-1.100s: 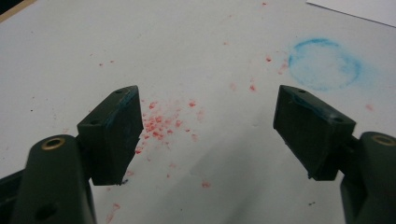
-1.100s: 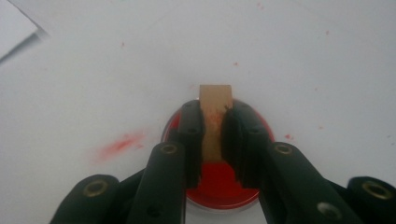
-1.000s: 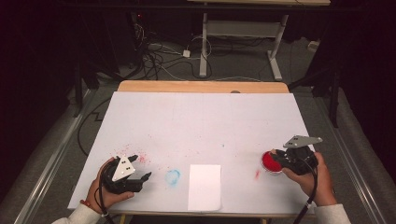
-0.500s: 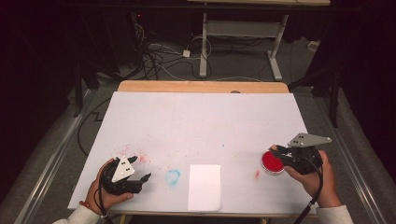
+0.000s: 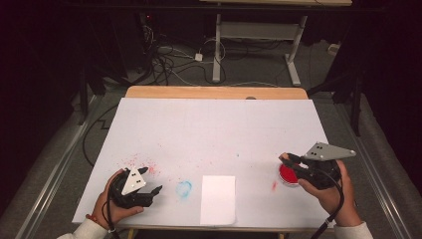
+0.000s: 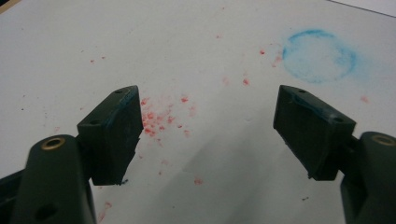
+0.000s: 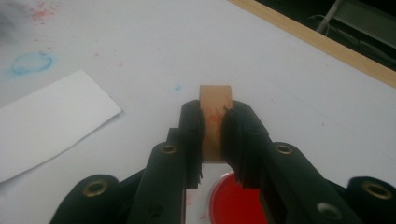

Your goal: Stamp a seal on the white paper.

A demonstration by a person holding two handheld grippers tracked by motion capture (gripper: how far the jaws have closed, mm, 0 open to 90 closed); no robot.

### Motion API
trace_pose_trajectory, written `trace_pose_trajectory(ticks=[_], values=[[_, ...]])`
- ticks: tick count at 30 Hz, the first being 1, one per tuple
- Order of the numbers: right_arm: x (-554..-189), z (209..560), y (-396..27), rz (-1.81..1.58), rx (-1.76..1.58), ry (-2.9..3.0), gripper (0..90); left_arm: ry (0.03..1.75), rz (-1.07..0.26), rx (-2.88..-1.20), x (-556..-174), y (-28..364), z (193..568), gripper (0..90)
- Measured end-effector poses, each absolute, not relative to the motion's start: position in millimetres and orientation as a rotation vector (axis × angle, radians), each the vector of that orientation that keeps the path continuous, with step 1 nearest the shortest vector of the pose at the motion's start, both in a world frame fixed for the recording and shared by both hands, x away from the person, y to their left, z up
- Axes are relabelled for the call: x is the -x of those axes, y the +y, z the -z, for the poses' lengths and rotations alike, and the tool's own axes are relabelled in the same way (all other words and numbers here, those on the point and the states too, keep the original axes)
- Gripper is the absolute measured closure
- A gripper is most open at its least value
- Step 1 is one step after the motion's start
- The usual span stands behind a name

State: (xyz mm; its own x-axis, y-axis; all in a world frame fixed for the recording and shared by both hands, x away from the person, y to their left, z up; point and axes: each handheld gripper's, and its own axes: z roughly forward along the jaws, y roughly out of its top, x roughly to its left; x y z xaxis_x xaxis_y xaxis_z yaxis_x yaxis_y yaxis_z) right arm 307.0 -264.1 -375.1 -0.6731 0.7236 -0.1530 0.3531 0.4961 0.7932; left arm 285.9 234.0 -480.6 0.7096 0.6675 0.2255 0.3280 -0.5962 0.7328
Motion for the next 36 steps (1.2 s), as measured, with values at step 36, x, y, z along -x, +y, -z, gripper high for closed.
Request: trace_pose_trajectory(ticks=[36], values=[[-294, 433, -110, -0.922, -0.481, 2.663, 76.4, 0.756, -0.640, -2.238, -284, 235, 481, 23.1]])
